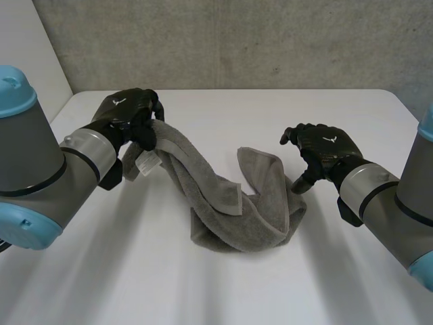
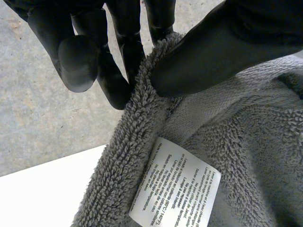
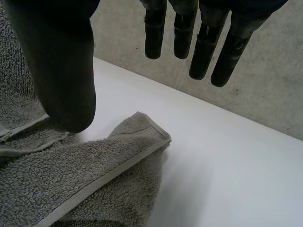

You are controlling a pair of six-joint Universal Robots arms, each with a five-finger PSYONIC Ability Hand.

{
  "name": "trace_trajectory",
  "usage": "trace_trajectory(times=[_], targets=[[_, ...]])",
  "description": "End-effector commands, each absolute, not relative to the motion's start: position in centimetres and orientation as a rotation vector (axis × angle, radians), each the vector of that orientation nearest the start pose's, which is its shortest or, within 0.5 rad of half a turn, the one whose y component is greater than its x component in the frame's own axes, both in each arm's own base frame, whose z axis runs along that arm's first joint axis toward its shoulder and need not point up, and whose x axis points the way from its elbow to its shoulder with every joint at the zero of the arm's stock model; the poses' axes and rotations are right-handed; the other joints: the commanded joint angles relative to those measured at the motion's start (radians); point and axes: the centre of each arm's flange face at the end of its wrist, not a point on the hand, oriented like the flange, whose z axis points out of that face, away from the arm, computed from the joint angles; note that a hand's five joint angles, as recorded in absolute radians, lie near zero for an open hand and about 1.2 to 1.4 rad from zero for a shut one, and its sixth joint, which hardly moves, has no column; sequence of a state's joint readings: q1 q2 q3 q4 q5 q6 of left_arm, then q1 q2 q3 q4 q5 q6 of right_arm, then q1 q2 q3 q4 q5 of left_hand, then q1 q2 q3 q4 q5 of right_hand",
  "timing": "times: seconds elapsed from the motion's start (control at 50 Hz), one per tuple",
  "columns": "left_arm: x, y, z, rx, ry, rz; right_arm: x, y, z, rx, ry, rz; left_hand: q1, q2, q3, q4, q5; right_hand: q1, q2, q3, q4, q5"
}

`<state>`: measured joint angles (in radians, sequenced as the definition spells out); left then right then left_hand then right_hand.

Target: Fold the towel.

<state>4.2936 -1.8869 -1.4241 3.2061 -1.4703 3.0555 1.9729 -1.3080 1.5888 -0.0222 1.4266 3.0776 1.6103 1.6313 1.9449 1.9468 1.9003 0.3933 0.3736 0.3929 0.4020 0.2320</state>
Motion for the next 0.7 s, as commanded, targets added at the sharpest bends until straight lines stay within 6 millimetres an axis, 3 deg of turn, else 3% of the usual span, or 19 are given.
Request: trace_trajectory(times=[0.02, 0.3, 0.42, 0.54, 0.62, 0.7], targets=[[-28.7, -26.0, 24.1, 0.672, 2.569, -2.436, 27.1, -24.9, 22.3, -0.797, 2.090, -1.873, -0.214, -0.235, -0.549, -0.551, -0.679, -0.147, -0.127, -0.146, -0.156, -0.160], [-27.6, -27.2, 24.1, 0.551, 2.638, -2.407, 26.3, -25.8, 23.1, -0.710, 2.081, -1.855, -0.214, -0.235, -0.549, -0.551, -0.679, -0.159, -0.139, -0.158, -0.167, -0.172], [-27.5, -27.2, 24.6, 0.492, 2.673, -2.438, 26.2, -25.8, 23.5, -0.628, 2.085, -1.768, -0.214, -0.235, -0.549, -0.551, -0.679, -0.159, -0.139, -0.158, -0.167, -0.172], [-26.5, -28.0, 26.3, 0.440, 2.669, -2.505, 26.5, -26.3, 24.3, -0.691, 2.017, -1.735, -0.214, -0.235, -0.549, -0.551, -0.679, -0.170, -0.151, -0.170, -0.179, -0.184], [-24.5, -28.9, 27.3, 0.360, 2.636, -2.488, 26.2, -26.5, 24.3, -0.744, 2.046, -1.698, -0.214, -0.235, -0.549, -0.551, -0.679, -0.161, -0.142, -0.161, -0.170, -0.175], [-23.7, -29.4, 27.6, 0.325, 2.624, -2.480, 26.5, -26.9, 23.0, -0.985, 2.102, -1.667, -0.214, -0.235, -0.549, -0.551, -0.679, -0.159, -0.139, -0.158, -0.167, -0.172]])
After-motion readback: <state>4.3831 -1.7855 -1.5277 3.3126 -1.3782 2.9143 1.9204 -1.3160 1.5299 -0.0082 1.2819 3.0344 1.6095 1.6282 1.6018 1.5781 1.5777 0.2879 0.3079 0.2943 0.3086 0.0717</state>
